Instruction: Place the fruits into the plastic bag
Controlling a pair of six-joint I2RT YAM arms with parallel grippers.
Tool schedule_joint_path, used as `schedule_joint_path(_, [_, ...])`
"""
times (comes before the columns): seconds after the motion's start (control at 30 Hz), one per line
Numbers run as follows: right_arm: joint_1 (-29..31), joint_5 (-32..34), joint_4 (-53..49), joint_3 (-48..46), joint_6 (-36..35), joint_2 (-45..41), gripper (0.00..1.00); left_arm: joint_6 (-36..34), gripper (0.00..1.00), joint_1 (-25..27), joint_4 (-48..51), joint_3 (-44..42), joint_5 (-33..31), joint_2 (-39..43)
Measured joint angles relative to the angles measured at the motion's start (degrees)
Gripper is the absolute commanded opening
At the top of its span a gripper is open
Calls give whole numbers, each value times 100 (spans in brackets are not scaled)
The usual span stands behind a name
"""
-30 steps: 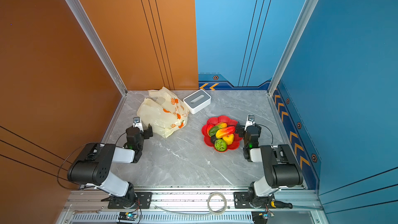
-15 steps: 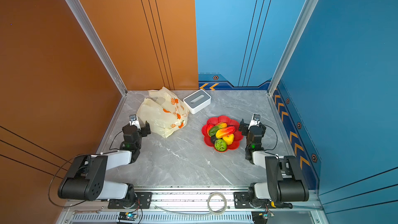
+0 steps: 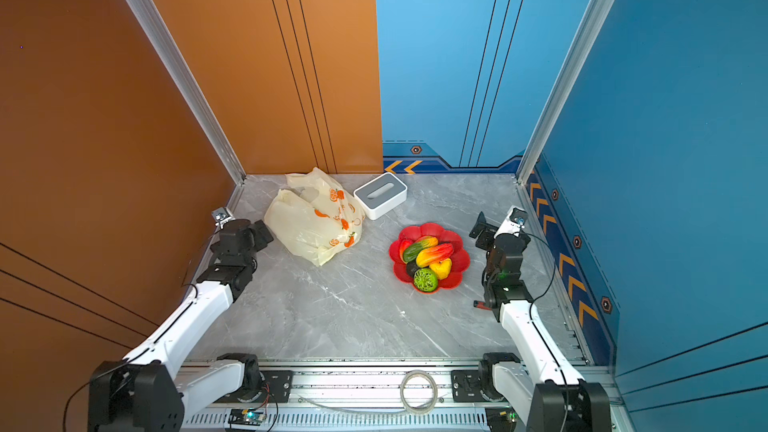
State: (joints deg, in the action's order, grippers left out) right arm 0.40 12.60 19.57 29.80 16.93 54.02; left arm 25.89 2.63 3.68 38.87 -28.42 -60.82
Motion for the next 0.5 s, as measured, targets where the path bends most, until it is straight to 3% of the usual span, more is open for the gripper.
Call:
schedule_joint_path(0.23, [-11, -691, -2398, 1145, 844, -892, 100, 835, 98, -7, 1580, 24, 925, 1231])
schedule_joint_path(0.5, [2, -2184, -4758, 2092, 1471, -1419, 100, 1403, 98, 20, 2872, 446, 2376, 1825])
